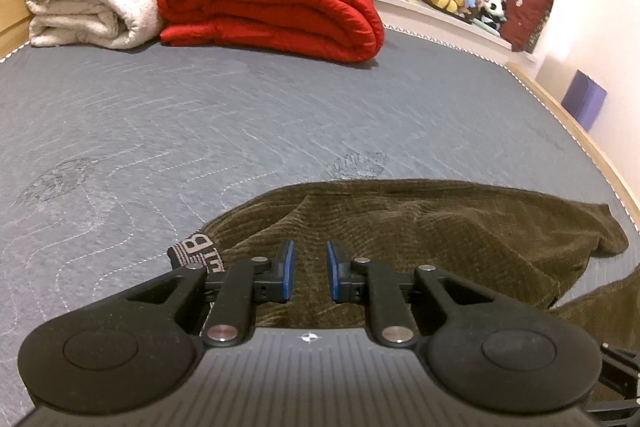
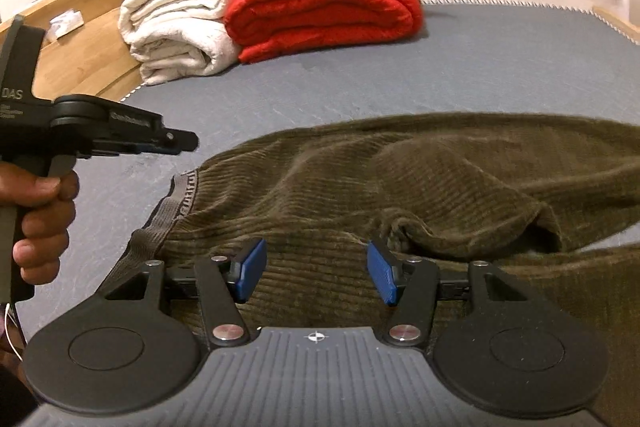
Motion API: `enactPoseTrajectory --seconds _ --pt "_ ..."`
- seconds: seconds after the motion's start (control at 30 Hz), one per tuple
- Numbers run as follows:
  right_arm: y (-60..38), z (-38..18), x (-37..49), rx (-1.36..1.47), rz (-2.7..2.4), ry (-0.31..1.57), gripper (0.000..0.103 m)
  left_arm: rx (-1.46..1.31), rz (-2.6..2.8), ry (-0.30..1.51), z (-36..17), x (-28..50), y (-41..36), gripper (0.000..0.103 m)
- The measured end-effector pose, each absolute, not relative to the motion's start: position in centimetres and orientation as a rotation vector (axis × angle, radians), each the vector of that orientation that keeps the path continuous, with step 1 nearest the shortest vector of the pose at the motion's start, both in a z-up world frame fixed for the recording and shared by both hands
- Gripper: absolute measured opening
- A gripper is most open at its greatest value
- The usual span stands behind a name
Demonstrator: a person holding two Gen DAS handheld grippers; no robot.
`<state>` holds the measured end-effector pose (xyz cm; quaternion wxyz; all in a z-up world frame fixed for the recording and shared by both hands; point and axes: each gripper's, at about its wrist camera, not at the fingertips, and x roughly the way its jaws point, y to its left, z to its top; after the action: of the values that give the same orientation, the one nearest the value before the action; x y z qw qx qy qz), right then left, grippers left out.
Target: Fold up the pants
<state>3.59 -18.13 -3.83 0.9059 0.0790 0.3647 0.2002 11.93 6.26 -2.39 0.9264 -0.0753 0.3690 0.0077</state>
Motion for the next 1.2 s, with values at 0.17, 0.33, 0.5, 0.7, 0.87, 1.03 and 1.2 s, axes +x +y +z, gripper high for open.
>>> enactPoseTrajectory --seconds 0.17,0.33,0.5,0.7,0.87,1.03,1.2 --pt "-17.9 -4.4 3.9 0.156 0.407 0.763 0.059 -0.177 0.051 0.752 -2.0 11.6 7.2 0.019" --pt "-17.4 -4.5 4.1 0.150 0.423 0.775 0.059 -0.313 0.052 0.812 -0.6 12.0 8.2 0.019" --pt "-17.3 -4.2 3.8 0.149 0.457 0.783 0.062 -0.322 0.074 0.732 2.4 13.9 10.0 0.021" --pt "-17.8 -4.2 3.9 0.165 0.448 0.811 0.065 -0.413 0.162 0.794 -3.3 16.6 16.2 0.021" --pt "-18.3 -4.8 4.7 0.199 0.445 0.863 0.065 -0.497 0.185 0.923 -9.1 19.0 18.7 0.049" --pt "-19.0 -5.0 5.1 0.214 0.438 0.877 0.066 -0.595 0.126 0.947 -11.1 20.3 19.1 0.070" --pt "-19.4 -5.3 5.3 0.228 0.430 0.896 0.066 -0.462 0.129 0.977 -11.8 20.8 17.5 0.052"
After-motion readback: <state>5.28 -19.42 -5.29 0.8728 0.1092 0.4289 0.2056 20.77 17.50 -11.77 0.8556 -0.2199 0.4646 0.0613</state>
